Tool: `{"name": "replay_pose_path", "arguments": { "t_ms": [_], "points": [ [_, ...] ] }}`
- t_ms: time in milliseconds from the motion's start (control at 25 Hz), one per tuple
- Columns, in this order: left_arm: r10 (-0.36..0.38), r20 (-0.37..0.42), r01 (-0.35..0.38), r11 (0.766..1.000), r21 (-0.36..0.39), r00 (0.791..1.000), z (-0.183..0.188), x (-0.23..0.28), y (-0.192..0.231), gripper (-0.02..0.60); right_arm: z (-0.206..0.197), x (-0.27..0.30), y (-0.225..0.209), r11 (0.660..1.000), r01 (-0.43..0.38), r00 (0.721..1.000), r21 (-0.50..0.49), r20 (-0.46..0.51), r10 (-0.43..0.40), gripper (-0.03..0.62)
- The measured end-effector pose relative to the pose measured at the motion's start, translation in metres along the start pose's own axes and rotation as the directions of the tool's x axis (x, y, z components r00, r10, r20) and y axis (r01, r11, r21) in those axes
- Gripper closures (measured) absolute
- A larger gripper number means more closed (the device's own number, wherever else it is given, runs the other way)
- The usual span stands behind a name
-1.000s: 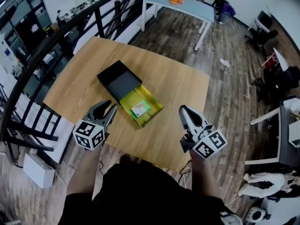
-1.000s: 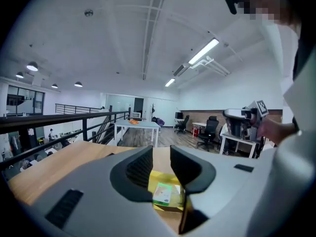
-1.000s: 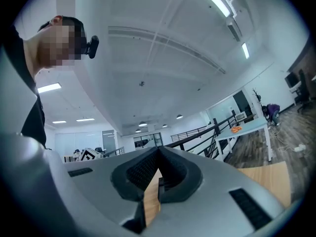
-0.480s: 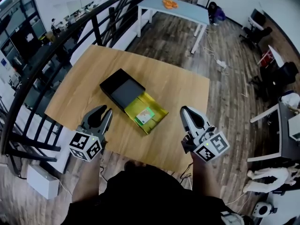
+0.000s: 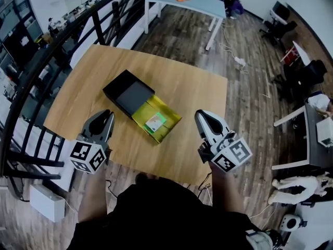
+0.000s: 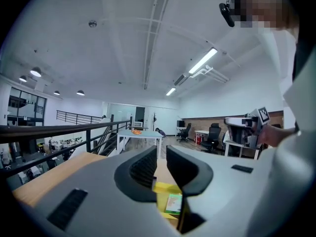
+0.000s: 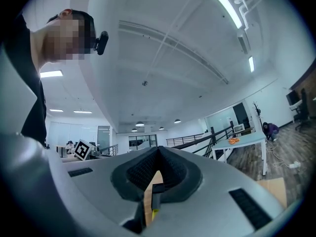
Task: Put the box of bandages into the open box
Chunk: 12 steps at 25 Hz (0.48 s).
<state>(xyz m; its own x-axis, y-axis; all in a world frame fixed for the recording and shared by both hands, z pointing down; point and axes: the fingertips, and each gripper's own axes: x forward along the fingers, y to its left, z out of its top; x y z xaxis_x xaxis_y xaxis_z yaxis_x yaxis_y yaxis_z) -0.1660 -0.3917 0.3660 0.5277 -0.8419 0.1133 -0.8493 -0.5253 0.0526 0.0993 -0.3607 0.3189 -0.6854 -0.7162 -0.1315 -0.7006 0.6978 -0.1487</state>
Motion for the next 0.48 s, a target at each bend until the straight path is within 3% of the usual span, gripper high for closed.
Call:
{"name": "replay_pose_path", "arguments": {
  "t_ms": [480],
  "points": [
    [-0.013,0.001,0.013,1.000,-0.017,1.000,-0.012,0.023,-0.010,0.517,-0.005,-0.010,-0.015,1.000,0.029,1.000,0.008,0.010,-0.029,0.559]
  ]
}}
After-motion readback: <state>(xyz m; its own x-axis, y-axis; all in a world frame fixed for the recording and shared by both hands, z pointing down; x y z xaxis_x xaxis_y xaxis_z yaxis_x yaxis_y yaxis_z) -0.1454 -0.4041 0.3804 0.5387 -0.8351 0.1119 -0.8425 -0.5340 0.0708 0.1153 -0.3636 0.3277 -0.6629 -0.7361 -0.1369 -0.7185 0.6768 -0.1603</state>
